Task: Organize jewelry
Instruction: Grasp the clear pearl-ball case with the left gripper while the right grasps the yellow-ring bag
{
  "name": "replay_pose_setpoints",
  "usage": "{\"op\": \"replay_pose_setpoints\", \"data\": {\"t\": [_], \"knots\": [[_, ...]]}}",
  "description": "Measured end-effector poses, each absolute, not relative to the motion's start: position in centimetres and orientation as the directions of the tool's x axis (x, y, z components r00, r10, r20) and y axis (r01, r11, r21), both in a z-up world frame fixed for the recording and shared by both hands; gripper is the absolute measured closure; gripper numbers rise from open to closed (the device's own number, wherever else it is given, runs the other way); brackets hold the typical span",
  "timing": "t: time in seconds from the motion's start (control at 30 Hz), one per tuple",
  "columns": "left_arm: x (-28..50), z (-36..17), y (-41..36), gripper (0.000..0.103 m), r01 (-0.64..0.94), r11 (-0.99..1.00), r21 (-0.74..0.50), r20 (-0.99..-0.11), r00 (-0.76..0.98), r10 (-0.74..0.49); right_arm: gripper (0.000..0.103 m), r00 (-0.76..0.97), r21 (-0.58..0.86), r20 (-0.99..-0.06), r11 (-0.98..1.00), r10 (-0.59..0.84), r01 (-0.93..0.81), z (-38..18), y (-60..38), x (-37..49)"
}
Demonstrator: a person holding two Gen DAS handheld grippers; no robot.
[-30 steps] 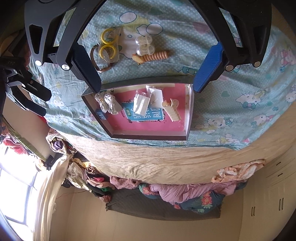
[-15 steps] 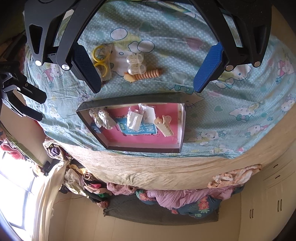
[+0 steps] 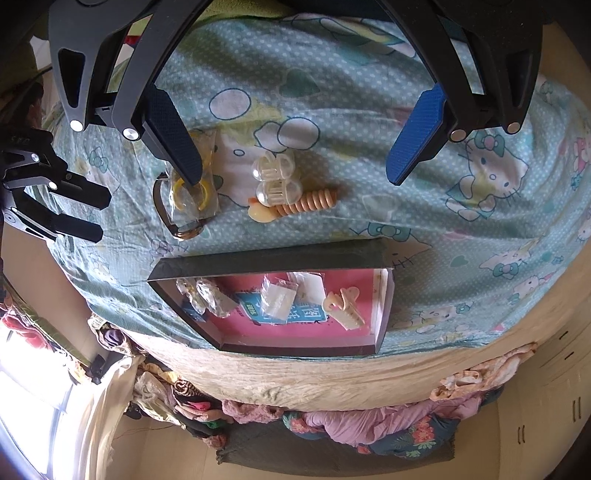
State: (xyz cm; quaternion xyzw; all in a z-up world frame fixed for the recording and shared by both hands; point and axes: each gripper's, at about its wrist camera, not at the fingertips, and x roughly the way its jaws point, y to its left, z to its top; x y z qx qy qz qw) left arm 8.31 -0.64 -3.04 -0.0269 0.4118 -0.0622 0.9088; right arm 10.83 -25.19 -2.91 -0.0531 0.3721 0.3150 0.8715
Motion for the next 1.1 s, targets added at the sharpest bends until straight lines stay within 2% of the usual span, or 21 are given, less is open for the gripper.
{"op": "replay_pose_setpoints", "data": {"t": [0.07, 0.2, 0.3, 0.77, 0.87, 0.97, 1.07, 1.1], "knots": [[8.4, -3.4, -0.9, 0.011, 0.106, 0.989, -0.103, -0.75, 0.644, -0.147, 0.057, 0.481, 0.19, -0.692, 0.78, 0.537, -0.597, -3.5, -25.1, 10.8], [8.6, -4.2, -1.3, 0.03, 0.126, 0.986, -0.109, -0.767, 0.62, -0.164, 0.068, 0.407, 0.254, -0.713, 0.751, 0.572, -0.61, -5.0, -24.1, 10.4], [8.9, -4.7, -1.4, 0.041, 0.13, 0.985, -0.115, -0.78, 0.602, -0.17, 0.071, 0.356, 0.295, -0.725, 0.732, 0.59, -0.614, -6.0, -23.4, 10.2], [11.1, -6.7, -1.2, 0.044, 0.119, 0.977, -0.179, -0.823, 0.526, -0.215, 0.071, 0.242, 0.441, -0.729, 0.71, 0.641, -0.549, -8.8, -22.0, 12.7], [11.5, -7.1, -1.0, 0.049, 0.114, 0.972, -0.207, -0.829, 0.508, -0.236, 0.071, 0.236, 0.453, -0.725, 0.706, 0.647, -0.543, -9.1, -21.3, 13.6], [12.0, -7.3, -0.9, 0.052, 0.111, 0.97, -0.217, -0.831, 0.5, -0.244, 0.08, 0.231, 0.458, -0.724, 0.703, 0.65, -0.545, -9.4, -21.0, 14.1], [12.4, -7.5, -1.2, 0.054, 0.119, 0.968, -0.219, -0.834, 0.493, -0.249, 0.081, 0.236, 0.459, -0.716, 0.697, 0.657, -0.551, -9.4, -20.7, 14.3], [12.6, -7.6, -1.3, 0.058, 0.123, 0.968, -0.22, -0.834, 0.49, -0.252, 0.082, 0.24, 0.459, -0.712, 0.696, 0.66, -0.552, -9.3, -20.7, 14.3]]}}
